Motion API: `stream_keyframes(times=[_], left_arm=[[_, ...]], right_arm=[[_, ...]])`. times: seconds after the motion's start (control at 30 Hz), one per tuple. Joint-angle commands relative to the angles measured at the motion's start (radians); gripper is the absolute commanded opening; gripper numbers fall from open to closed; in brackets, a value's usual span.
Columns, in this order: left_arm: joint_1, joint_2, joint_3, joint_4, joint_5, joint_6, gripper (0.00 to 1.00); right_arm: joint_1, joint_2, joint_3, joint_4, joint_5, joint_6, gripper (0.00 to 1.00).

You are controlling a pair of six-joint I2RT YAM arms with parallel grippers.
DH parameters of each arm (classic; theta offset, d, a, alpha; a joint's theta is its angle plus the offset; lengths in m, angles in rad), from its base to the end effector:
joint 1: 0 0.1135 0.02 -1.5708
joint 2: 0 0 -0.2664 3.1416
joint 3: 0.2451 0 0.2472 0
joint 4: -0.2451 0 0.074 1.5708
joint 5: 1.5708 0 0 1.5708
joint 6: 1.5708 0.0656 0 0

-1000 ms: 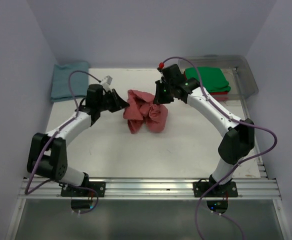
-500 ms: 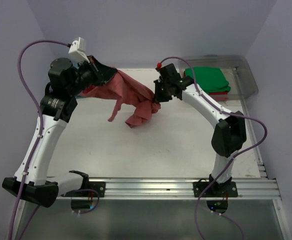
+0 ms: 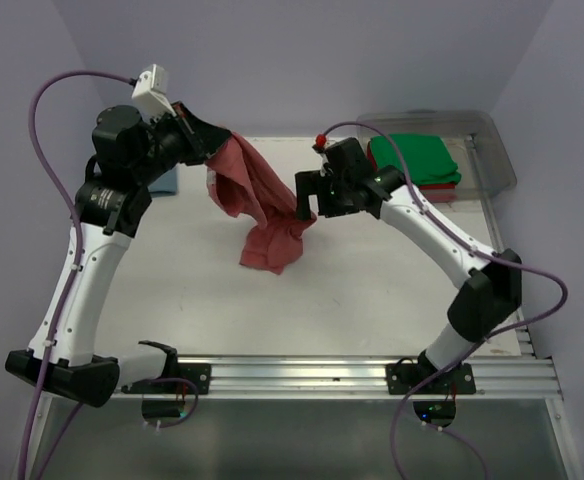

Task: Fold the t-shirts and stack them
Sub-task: Flatten out the tshirt

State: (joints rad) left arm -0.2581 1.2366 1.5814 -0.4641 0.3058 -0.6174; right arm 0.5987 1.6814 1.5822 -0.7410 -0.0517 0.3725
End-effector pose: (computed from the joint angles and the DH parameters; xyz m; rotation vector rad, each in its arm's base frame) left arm 0.2595 -0.0889 0.4864 -0.0774 1.7676 -0.9040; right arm 0.3178 0.2209 0.3103 -0.3034 2.4543 0.4980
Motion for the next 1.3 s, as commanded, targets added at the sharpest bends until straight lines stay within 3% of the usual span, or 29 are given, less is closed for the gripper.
stream_keyframes(times=[0.0, 0.17, 0.3, 0.47, 0.6, 0.83, 1.0, 1.13, 1.27], left_arm=[[0.005, 0.021, 0.055, 0.048, 0.012, -0.013, 0.0], [0.005, 0.05, 0.094, 0.048, 0.019, -0.018, 0.0], [0.005, 0.08, 0.123, 0.051, 0.032, -0.03, 0.0], [0.003, 0.092, 0.152, 0.048, 0.03, -0.036, 0.0], [0.005, 0.092, 0.167, 0.041, 0.03, -0.035, 0.0], [0.005, 0.073, 0.172, 0.035, 0.021, -0.033, 0.0], [0.003, 0.067, 0.178, 0.024, 0.018, -0.024, 0.0], [0.005, 0.057, 0.183, 0.012, 0.003, -0.01, 0.0], [0.006, 0.046, 0.18, 0.002, -0.008, 0.001, 0.0]], right_arm=[[0.042, -0.147, -0.092, 0.063, -0.068, 0.011, 0.95], [0.154, -0.203, -0.241, 0.144, -0.069, 0.002, 0.92], [0.234, -0.129, -0.29, 0.178, -0.077, 0.003, 0.91], [0.285, -0.023, -0.262, 0.25, -0.066, -0.004, 0.89], [0.285, 0.083, -0.124, 0.215, 0.021, -0.017, 0.86], [0.285, 0.28, 0.045, 0.189, 0.069, -0.006, 0.72], [0.285, 0.403, 0.113, 0.169, 0.078, 0.019, 0.56], [0.286, 0.402, 0.093, 0.158, 0.127, 0.026, 0.35], [0.285, 0.348, 0.056, 0.118, 0.217, 0.014, 0.34]])
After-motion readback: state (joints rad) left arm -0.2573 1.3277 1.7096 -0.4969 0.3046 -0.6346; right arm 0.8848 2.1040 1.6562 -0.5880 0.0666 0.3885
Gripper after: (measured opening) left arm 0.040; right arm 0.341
